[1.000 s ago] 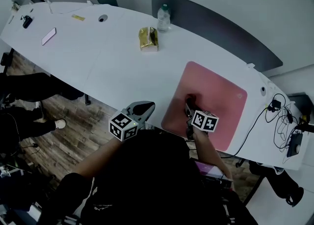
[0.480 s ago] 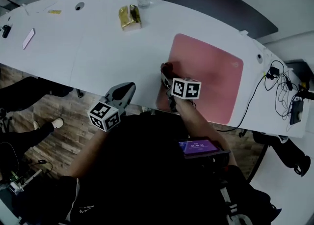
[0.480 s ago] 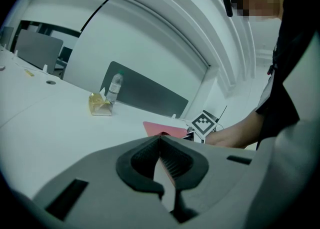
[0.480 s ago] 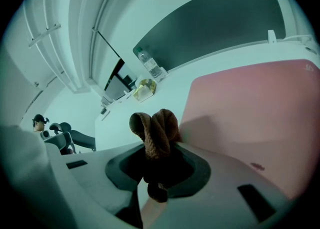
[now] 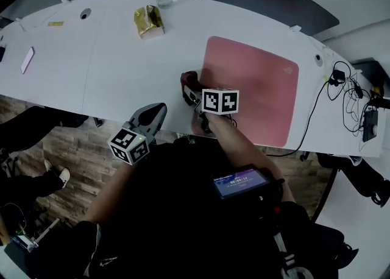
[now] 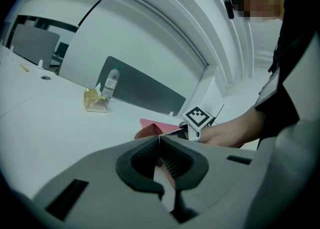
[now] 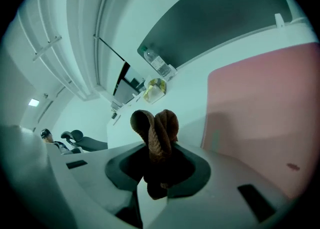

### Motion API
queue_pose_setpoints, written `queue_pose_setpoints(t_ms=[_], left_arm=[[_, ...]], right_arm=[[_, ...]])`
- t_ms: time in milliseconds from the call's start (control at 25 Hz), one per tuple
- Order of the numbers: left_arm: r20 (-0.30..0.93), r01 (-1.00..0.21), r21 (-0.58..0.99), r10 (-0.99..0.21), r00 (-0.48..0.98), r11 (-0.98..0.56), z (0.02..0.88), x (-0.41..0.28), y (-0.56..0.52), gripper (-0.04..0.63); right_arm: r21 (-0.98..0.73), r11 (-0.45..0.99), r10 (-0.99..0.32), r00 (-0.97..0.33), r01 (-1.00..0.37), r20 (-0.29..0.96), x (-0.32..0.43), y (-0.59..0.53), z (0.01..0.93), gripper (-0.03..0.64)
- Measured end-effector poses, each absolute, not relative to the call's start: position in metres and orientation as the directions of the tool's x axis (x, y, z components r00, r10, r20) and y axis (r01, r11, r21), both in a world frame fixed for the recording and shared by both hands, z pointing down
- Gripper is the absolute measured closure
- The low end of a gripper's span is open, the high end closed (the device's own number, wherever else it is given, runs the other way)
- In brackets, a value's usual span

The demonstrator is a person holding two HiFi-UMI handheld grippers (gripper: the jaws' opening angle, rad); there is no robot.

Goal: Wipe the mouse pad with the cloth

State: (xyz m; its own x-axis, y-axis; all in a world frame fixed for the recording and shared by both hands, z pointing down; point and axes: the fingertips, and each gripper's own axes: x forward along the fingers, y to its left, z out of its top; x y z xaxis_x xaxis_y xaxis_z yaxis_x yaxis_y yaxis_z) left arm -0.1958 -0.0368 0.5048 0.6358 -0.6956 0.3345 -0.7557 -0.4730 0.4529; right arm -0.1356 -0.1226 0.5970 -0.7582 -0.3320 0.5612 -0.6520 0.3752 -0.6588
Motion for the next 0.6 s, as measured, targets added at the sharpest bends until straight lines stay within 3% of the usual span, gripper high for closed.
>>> queue_pose_setpoints(t_ms=[320, 600], left_arm=[[0.325, -0.749, 0.442, -0.69, 0.647, -0.494, 0.499, -0.2, -0.044, 0.586], [0.34, -0.731, 0.45, -0.659, 0.671, -0.513, 0.506, -0.199, -0.045, 0.586]], right_arm=[[-0.618, 0.402, -0.392, -0.737, -0.676, 0.551, -0.125, -0.161, 0.584, 0.505], [-0.474, 0.397, -0.43, -0.616, -0.786, 0.66, -0.093, -0.177, 0.603, 0.505]])
